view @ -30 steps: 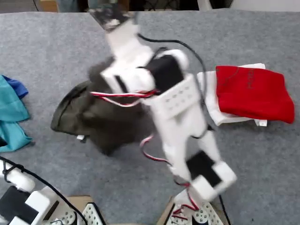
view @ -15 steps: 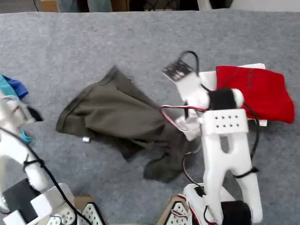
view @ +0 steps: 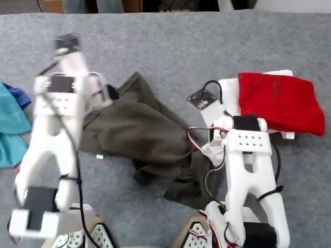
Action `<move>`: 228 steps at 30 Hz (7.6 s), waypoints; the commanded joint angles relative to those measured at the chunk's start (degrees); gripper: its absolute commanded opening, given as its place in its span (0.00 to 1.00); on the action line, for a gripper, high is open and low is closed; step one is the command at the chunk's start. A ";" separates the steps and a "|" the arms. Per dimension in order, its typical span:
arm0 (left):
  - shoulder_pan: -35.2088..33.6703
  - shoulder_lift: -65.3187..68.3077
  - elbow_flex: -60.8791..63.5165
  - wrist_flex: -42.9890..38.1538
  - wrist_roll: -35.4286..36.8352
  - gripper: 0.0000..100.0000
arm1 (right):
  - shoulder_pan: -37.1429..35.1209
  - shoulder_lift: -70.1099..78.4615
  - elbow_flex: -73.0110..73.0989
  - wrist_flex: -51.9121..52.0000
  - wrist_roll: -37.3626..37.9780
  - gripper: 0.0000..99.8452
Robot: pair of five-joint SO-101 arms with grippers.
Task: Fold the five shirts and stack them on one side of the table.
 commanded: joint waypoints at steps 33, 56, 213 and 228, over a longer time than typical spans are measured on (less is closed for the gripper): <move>-37.32 33.49 -17.36 23.03 -17.14 0.03 | -2.29 -1.71 -7.08 -5.89 3.69 0.01; -35.74 10.99 -22.46 30.68 -12.84 0.04 | -14.15 -2.07 -6.99 13.27 3.60 0.16; -32.48 -25.32 29.67 19.52 -15.56 0.29 | -27.25 53.23 -78.02 24.44 -22.68 0.20; -30.02 -4.04 29.93 -0.88 -15.30 0.22 | -25.85 53.23 -48.57 5.19 -28.31 0.19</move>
